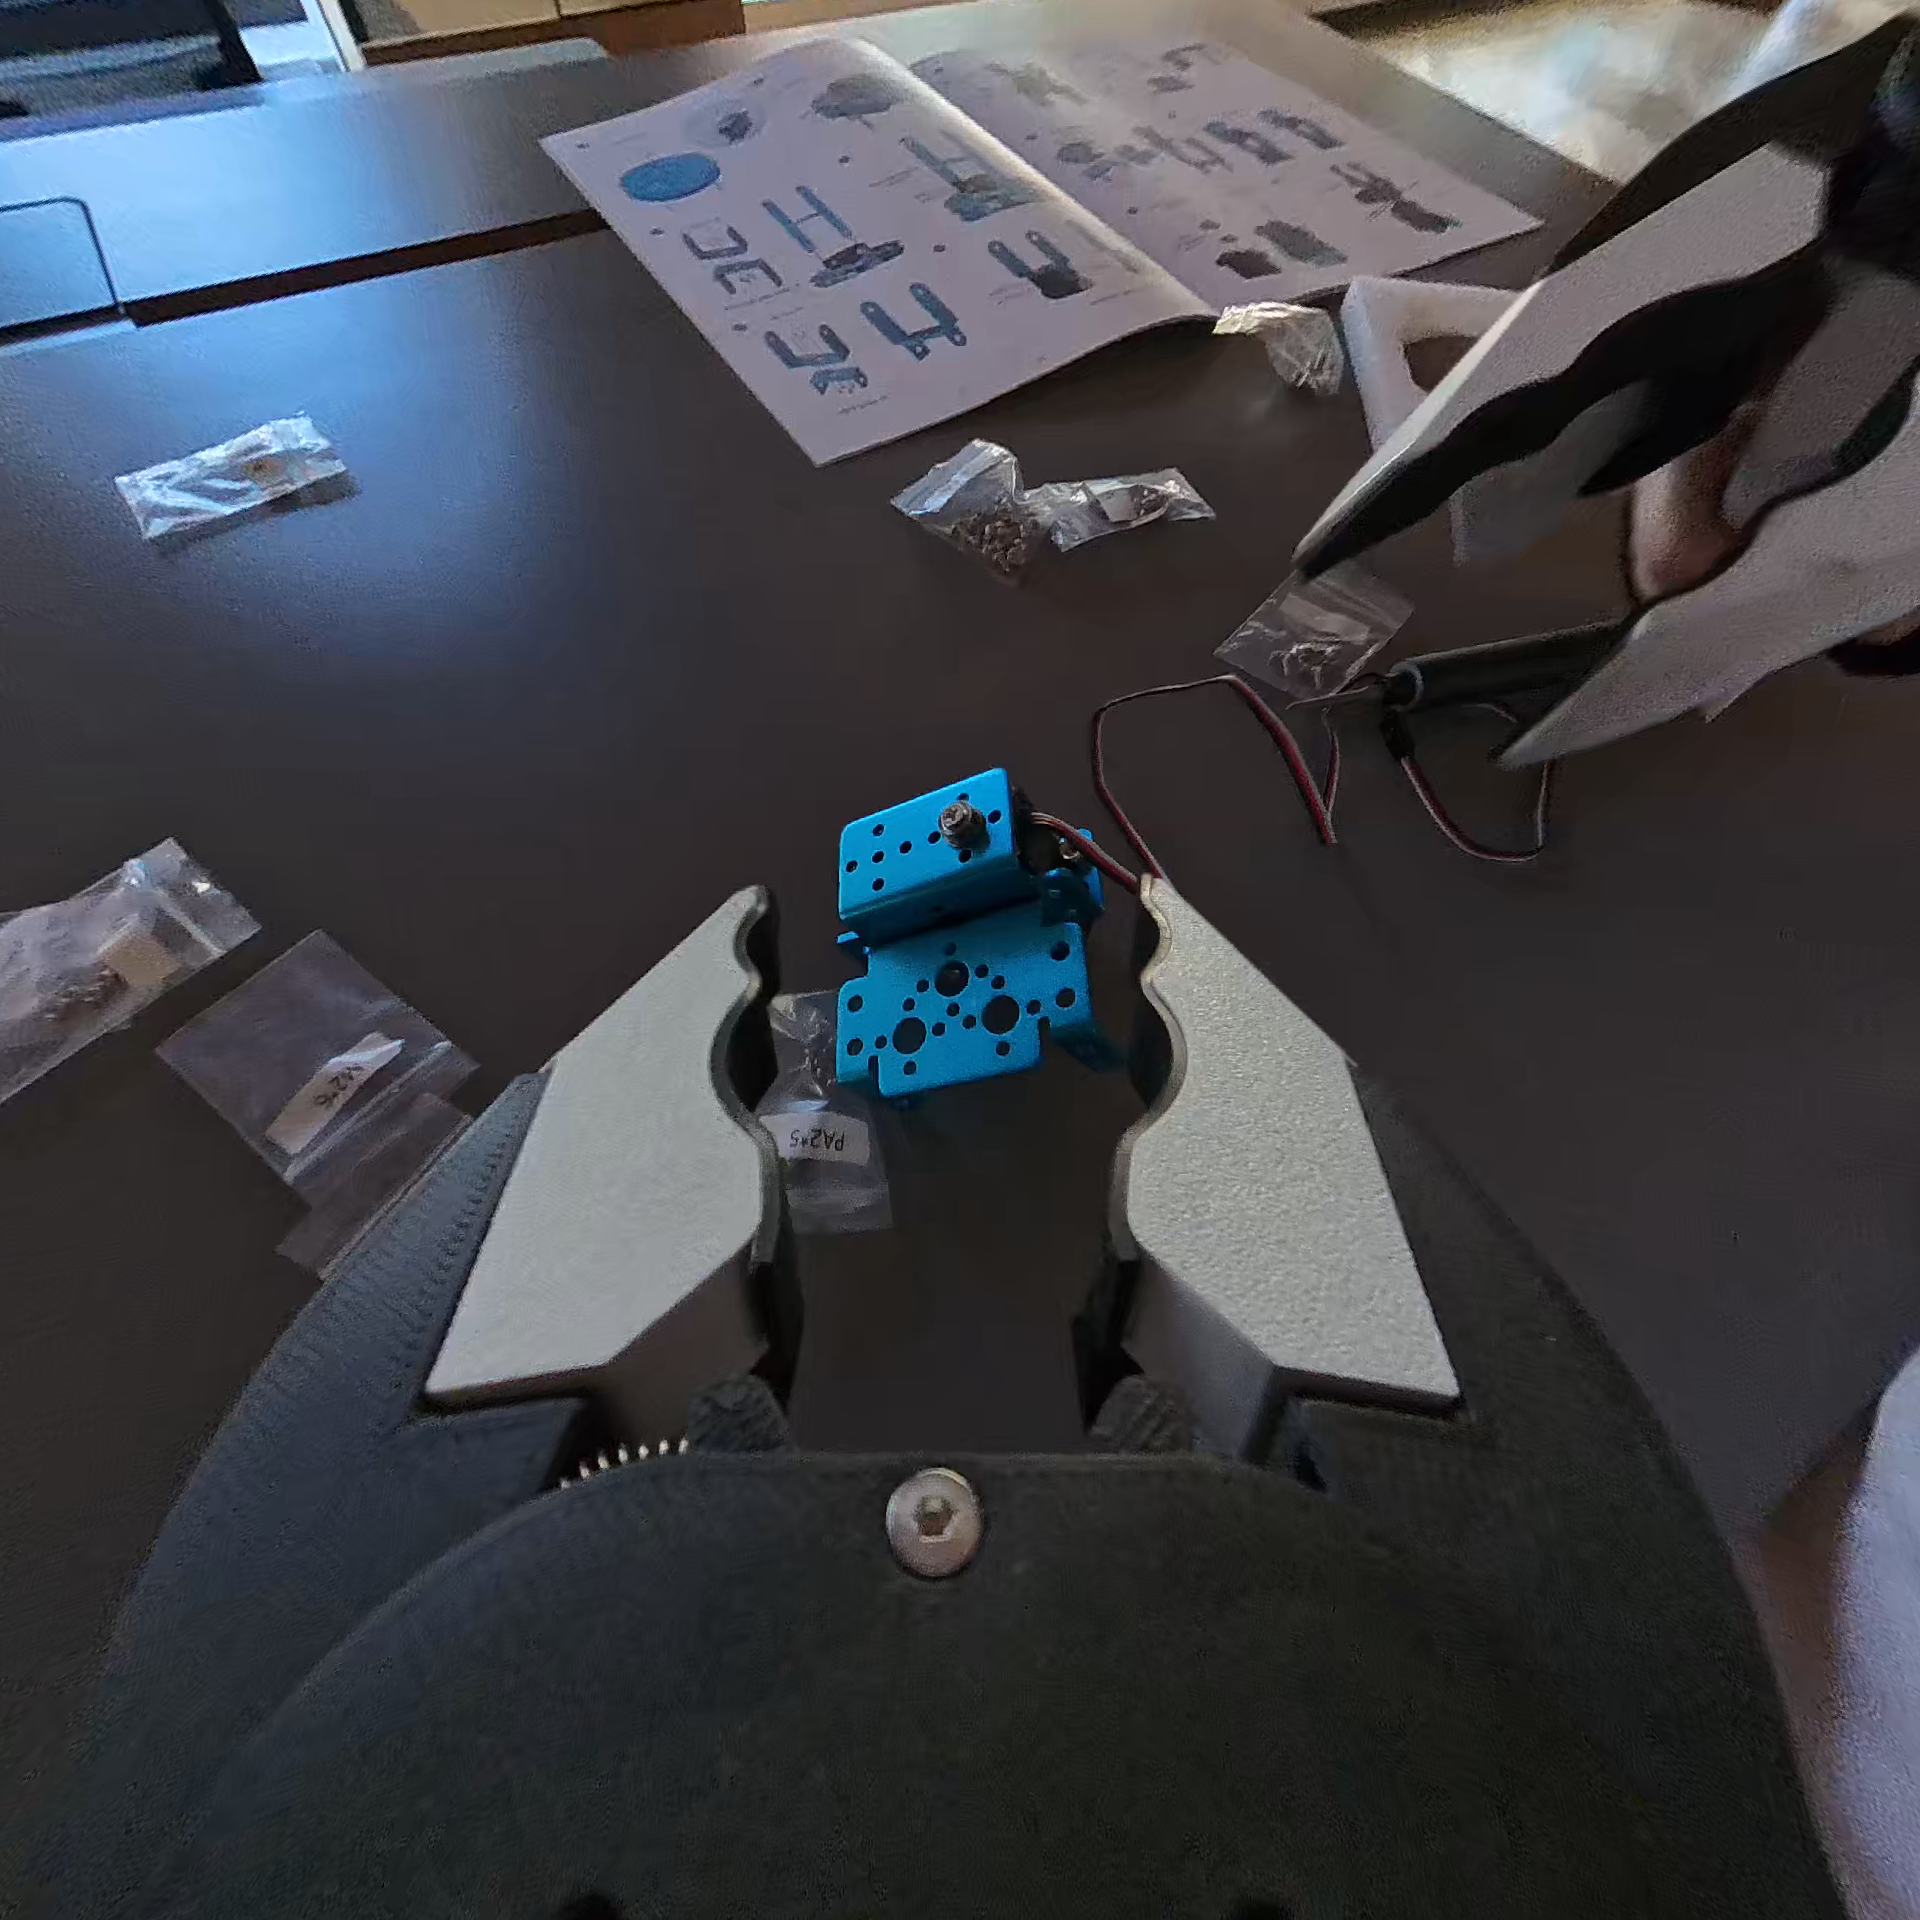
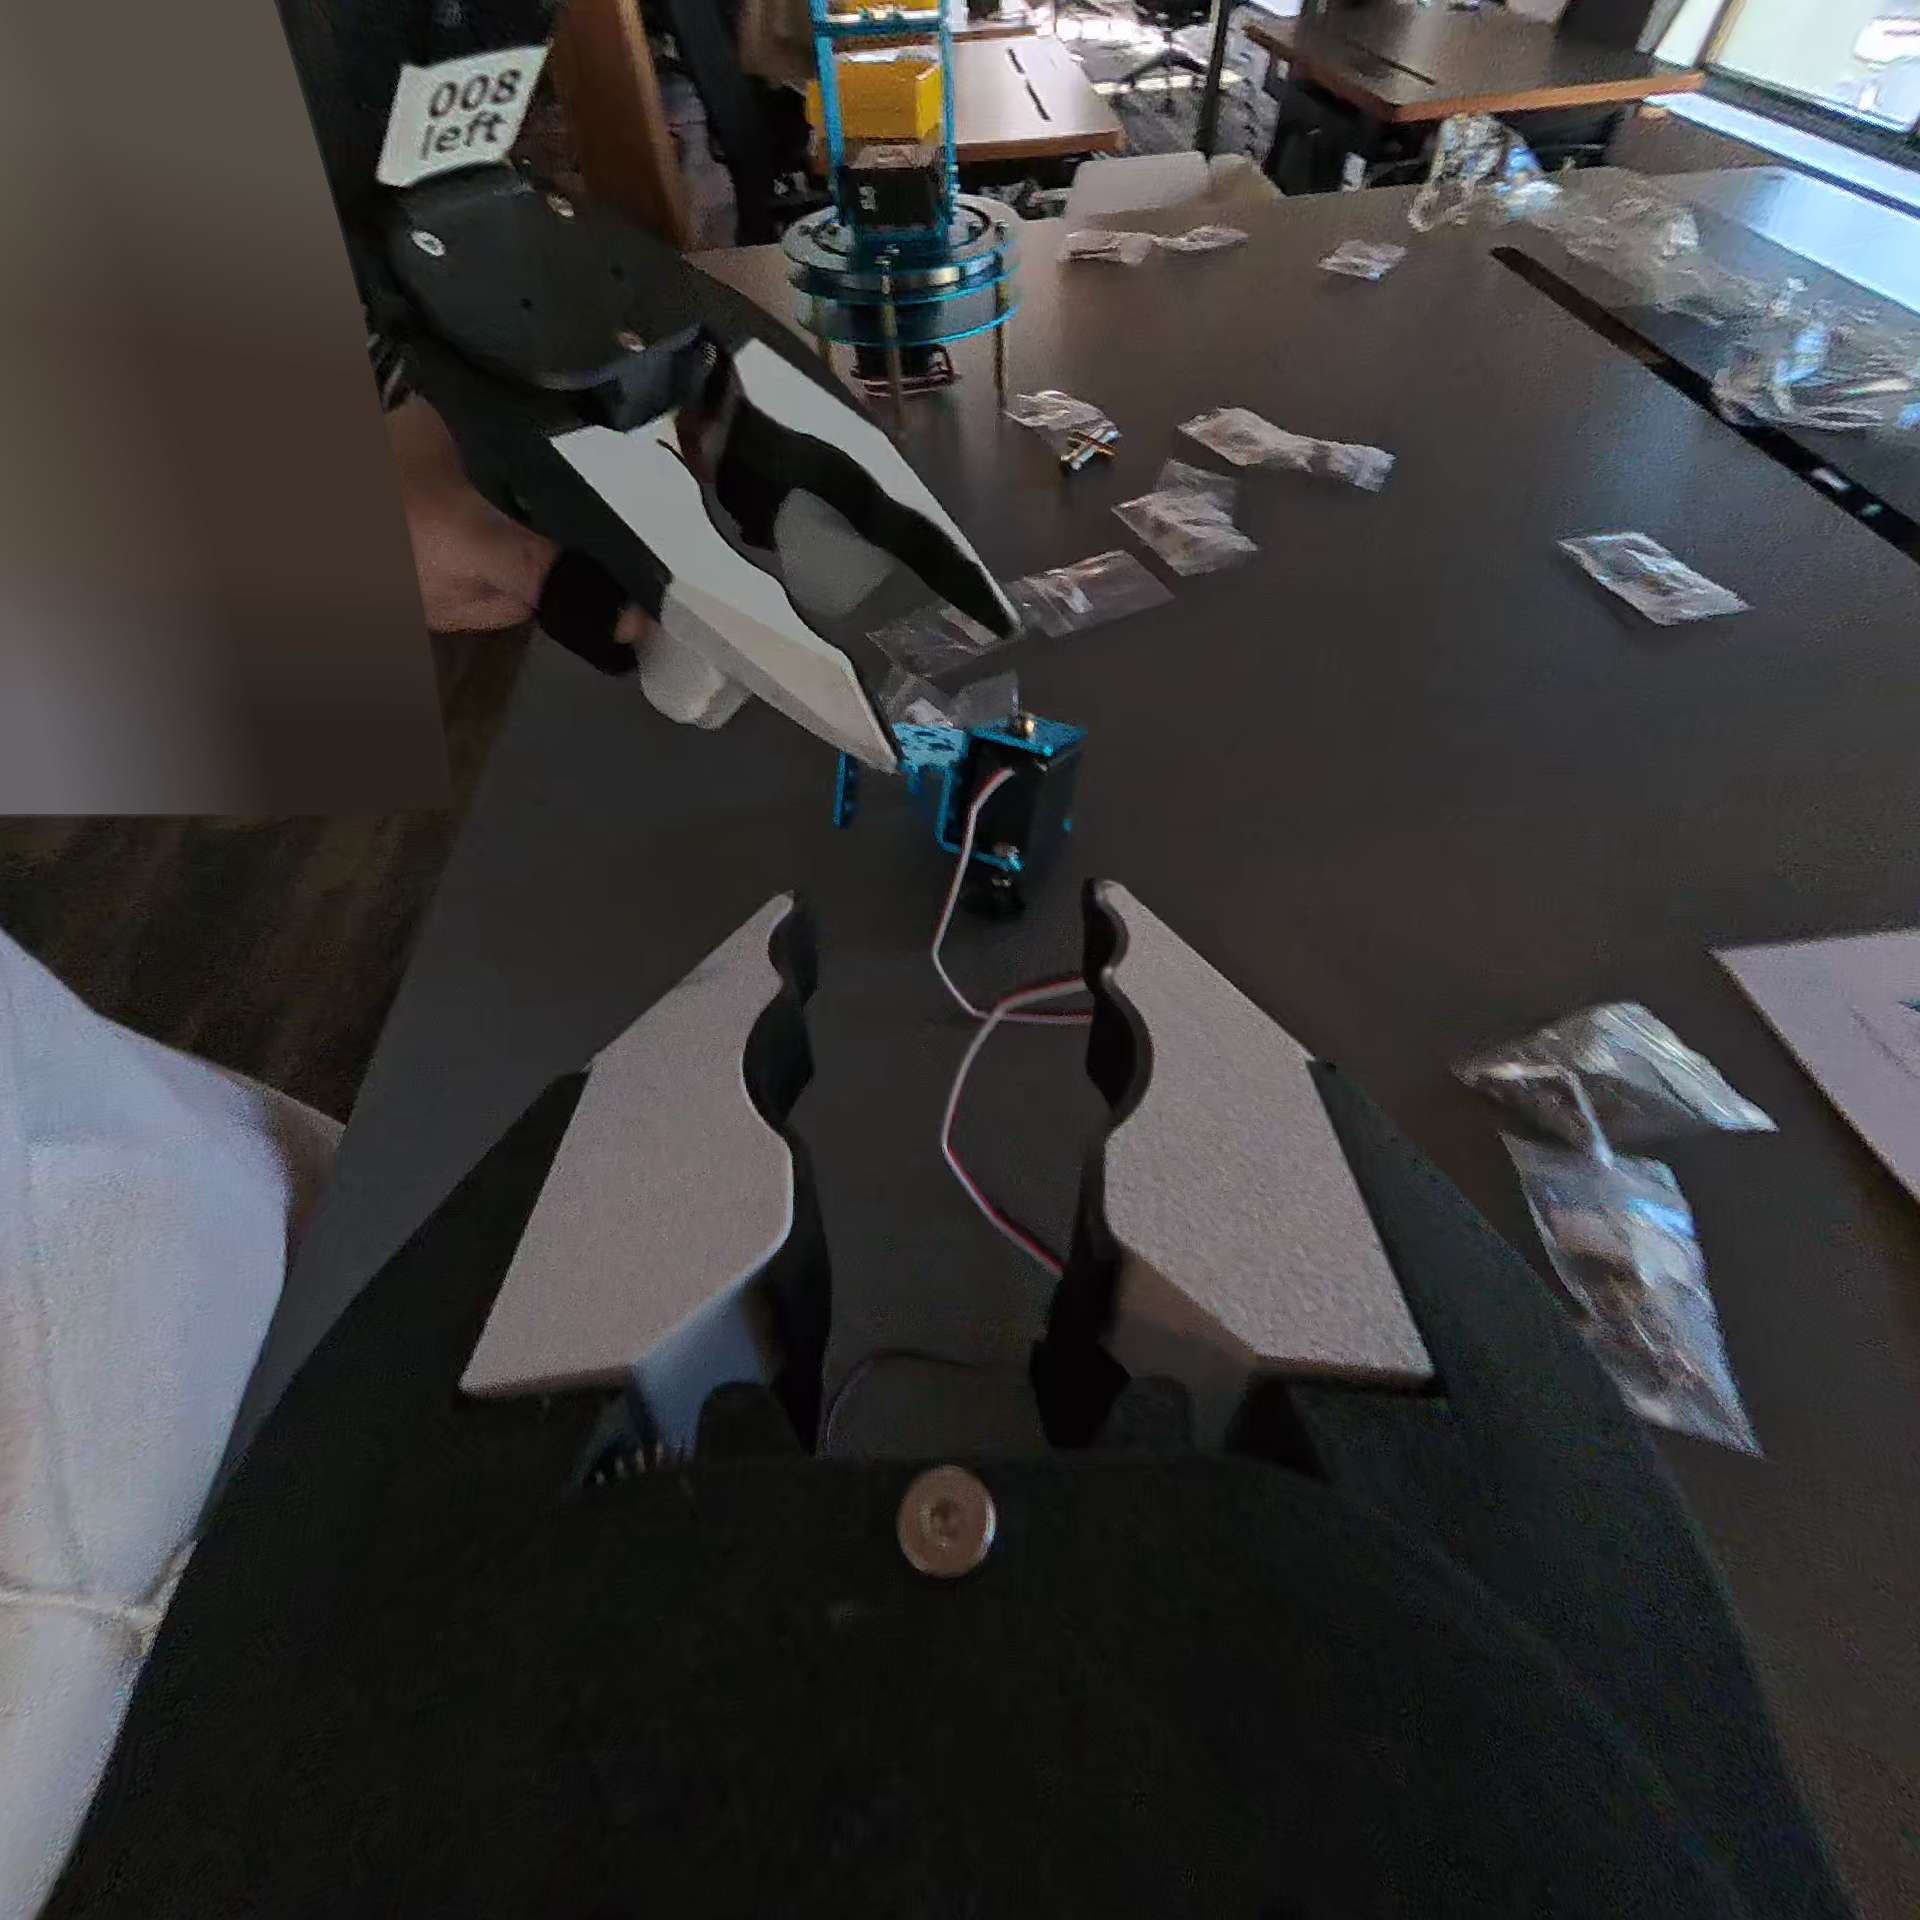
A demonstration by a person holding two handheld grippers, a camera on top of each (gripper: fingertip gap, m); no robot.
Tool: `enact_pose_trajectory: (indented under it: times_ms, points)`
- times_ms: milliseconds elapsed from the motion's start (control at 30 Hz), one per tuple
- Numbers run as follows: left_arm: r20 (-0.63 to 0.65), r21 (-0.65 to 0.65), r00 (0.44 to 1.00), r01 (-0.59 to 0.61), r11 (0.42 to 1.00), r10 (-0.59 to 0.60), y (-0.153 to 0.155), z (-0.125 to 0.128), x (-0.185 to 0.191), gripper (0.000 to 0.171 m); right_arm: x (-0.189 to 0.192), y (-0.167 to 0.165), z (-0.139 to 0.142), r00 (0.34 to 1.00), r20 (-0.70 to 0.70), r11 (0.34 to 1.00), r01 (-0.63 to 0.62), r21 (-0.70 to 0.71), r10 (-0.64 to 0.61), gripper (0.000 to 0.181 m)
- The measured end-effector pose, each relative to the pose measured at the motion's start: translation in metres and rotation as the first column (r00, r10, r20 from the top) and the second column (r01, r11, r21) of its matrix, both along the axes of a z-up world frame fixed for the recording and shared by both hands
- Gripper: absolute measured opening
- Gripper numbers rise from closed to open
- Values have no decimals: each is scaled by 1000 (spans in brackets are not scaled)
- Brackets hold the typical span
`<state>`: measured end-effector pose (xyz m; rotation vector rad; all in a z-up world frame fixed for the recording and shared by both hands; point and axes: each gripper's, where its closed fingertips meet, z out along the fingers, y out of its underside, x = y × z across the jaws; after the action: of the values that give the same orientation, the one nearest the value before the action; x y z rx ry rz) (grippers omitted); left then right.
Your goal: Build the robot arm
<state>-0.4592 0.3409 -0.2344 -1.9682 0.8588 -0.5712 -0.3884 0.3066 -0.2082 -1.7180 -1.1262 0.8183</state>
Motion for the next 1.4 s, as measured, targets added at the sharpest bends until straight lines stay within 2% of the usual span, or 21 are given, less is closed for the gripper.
enact_pose_trajectory:
  times_ms: [233, 567, 867, 1400]
  points:
    - [72, -61, 994, 82, 995, -78, 10, 0, 10, 66, -36, 13, -27, 990, 118, 996, -67, -56, 73, 42]
    - [92, -206, 985, 160, 965, -144, 17, -13, 13, 60, -45, 14, -41, 987, 122, 991, -90, -98, 102, 47]
    - [74, -216, 979, 200, 956, -188, 14, -16, 18, 52, -49, 11, -45, 979, 162, 990, -112, -81, 124, 48]
    - [50, -207, 981, 195, 959, -189, 15, -16, 19, 52, -45, 9, -43, 977, 186, 994, -101, -52, 109, 50]
